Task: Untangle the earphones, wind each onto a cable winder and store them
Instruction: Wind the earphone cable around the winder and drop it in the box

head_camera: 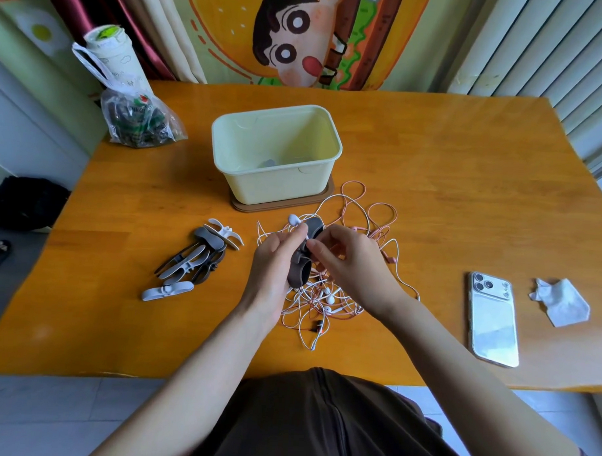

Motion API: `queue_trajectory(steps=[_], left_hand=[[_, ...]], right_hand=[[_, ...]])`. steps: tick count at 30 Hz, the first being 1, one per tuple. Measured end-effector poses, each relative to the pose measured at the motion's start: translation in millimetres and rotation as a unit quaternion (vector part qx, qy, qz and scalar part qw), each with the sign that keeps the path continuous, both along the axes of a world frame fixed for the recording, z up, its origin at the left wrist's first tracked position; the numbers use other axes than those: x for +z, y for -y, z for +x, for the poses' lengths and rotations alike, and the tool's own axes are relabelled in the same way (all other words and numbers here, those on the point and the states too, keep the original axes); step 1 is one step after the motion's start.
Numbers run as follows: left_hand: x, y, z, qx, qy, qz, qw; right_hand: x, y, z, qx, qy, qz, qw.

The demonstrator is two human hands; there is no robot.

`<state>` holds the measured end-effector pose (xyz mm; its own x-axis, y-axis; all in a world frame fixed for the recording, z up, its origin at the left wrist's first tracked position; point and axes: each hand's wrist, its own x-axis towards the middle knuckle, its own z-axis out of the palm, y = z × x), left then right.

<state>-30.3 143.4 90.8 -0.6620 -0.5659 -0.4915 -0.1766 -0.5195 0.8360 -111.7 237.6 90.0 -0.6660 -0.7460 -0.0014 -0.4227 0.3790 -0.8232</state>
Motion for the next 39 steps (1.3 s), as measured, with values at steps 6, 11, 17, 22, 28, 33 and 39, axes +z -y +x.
queue_trajectory(steps=[6, 11, 17, 22, 28, 33, 39], left_hand=[[1.6, -1.6, -0.7, 0.043, 0.036, -0.040, 0.998], [2.7, -4.1, -1.6, 0.058, 0.051, -0.003, 0.997], [5.2, -2.5, -0.7, 0.044, -0.021, 0.076, 0.996], [6.1, -2.6, 1.1, 0.032, -0.031, 0.094, 0.995], [4.0, 0.3, 2.9, 0.017, -0.020, 0.094, 0.995], [7.4, -1.6, 1.8, -0.008, -0.040, 0.036, 0.999], [6.9, -1.8, -0.6, -0.006, -0.035, -0.001, 0.999]], right_hand=[[1.4, 1.2, 2.8, 0.006, -0.004, -0.014, 1.000], [1.3, 1.7, 5.4, 0.008, 0.002, -0.015, 1.000], [-1.3, 2.5, 5.6, 0.008, 0.005, -0.004, 1.000], [-2.7, 3.1, 9.1, 0.011, 0.011, 0.000, 1.000], [-2.3, 3.1, 8.5, 0.008, 0.032, 0.014, 0.999], [-3.1, 3.4, 5.2, -0.028, 0.080, -0.013, 0.996], [-1.7, 4.0, 2.3, -0.041, 0.124, -0.028, 0.991]])
